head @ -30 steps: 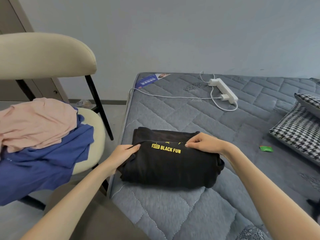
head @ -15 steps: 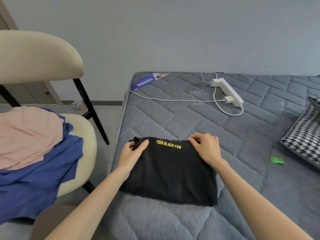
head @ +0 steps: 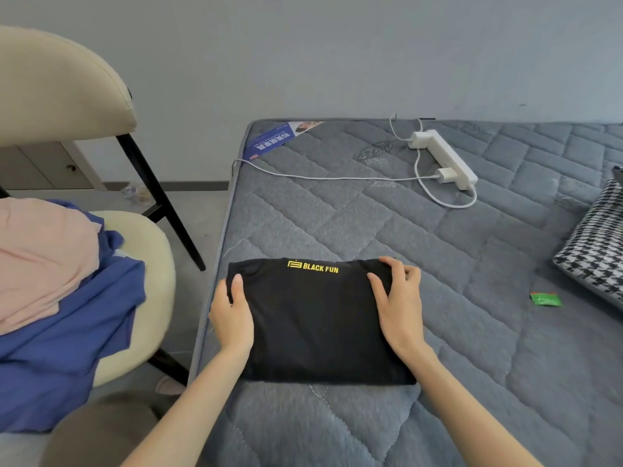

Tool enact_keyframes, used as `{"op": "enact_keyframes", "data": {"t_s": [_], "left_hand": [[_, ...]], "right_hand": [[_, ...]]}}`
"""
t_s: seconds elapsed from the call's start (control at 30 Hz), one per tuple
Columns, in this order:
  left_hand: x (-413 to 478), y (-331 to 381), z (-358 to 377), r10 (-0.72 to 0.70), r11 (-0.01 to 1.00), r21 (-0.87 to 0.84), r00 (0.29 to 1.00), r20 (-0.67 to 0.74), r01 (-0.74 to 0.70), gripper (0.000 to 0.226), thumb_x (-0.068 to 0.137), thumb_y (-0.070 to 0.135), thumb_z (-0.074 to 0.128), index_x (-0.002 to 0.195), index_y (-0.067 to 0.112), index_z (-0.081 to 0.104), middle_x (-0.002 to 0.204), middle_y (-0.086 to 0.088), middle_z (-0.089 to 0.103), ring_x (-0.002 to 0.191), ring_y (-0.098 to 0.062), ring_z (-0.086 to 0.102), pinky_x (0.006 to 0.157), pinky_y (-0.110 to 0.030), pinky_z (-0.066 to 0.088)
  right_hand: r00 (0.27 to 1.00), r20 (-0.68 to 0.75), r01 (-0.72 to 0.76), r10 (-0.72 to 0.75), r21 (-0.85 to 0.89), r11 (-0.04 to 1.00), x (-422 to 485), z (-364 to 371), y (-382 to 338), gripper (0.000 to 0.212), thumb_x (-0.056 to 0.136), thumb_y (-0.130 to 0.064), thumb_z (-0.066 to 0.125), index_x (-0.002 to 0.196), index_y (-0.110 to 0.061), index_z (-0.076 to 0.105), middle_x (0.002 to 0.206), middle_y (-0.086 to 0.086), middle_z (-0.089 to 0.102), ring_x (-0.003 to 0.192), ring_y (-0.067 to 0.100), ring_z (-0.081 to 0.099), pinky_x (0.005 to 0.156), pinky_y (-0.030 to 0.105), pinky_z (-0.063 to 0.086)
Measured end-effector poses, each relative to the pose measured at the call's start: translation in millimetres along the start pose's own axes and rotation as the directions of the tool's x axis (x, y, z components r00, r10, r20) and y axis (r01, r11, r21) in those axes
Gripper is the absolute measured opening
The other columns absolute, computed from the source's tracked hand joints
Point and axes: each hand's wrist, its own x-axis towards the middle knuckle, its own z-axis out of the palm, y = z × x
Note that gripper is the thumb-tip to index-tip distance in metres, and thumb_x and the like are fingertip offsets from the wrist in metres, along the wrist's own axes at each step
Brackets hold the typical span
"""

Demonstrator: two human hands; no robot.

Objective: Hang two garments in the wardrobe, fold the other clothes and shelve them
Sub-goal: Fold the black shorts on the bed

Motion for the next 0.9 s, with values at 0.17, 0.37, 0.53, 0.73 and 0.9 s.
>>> {"op": "enact_keyframes", "data": {"t_s": [0.17, 0.37, 0.53, 0.73, 0.9], "left_hand": [[15, 0, -6, -0.108, 0.981, 0.172, 0.990, 0.087, 0.092, 0.035, 0.101, 0.030, 0.038, 0.078, 0.005, 0.049, 0.091, -0.018, 0.058, 0.097, -0.037, 0.055, 0.078, -0.039, 0.040], [7, 17, -12, 0.272, 0.877, 0.415, 0.962, -0.012, -0.242, 0.033, 0.092, 0.006, 0.052, 0.125, 0.005, 0.050, 0.126, -0.015, 0.050, 0.118, -0.032, 0.045, 0.099, -0.041, 0.036], [-40, 21, 31, 0.520, 0.377, 0.584, 0.686, 0.509, -0.719, 0.056, 0.098, 0.009, 0.035, 0.150, 0.008, 0.016, 0.158, -0.009, 0.015, 0.146, -0.026, 0.011, 0.119, -0.045, 0.002], [-27, -9, 28, 0.363, 0.364, 0.667, 0.759, 0.541, -0.650, 0.059, 0.100, 0.048, 0.016, 0.152, 0.027, -0.002, 0.160, -0.006, -0.006, 0.147, -0.026, -0.005, 0.118, -0.044, -0.003], [-6, -19, 11, 0.205, 0.530, 0.679, 0.853, 0.479, -0.509, 0.065, 0.094, 0.060, 0.013, 0.150, 0.034, -0.007, 0.160, -0.007, -0.006, 0.147, -0.021, -0.003, 0.116, -0.051, 0.001]], "right_hand": [[0.980, -0.039, -0.195, 0.193, -0.068, 0.978, 6, 7, 5, 0.026, 0.102, -0.027, 0.040, 0.124, -0.023, 0.052, 0.119, 0.006, 0.046, 0.075, 0.012, 0.050, 0.067, 0.029, 0.039], [0.946, -0.282, 0.089, -0.158, -0.242, 0.966, 1, 6, -23, 0.038, 0.084, 0.010, 0.051, 0.113, -0.010, 0.066, 0.124, 0.011, 0.056, 0.111, 0.031, 0.047, 0.092, 0.039, 0.038], [0.905, 0.253, 0.400, -0.341, -0.233, 0.887, -18, 37, -46, 0.044, 0.097, -0.007, 0.041, 0.140, -0.012, 0.045, 0.146, 0.004, 0.045, 0.139, 0.020, 0.034, 0.118, 0.030, 0.015], [0.907, 0.290, 0.416, -0.305, -0.515, 0.750, -19, 37, -11, 0.048, 0.101, -0.045, 0.025, 0.149, -0.037, 0.026, 0.159, -0.001, 0.019, 0.148, 0.024, 0.011, 0.119, 0.045, 0.002], [0.969, 0.199, 0.232, -0.147, -0.530, 0.816, -19, 28, 1, 0.057, 0.095, -0.059, 0.015, 0.148, -0.042, 0.021, 0.159, 0.000, 0.019, 0.147, 0.029, 0.009, 0.119, 0.048, 0.005]]}}
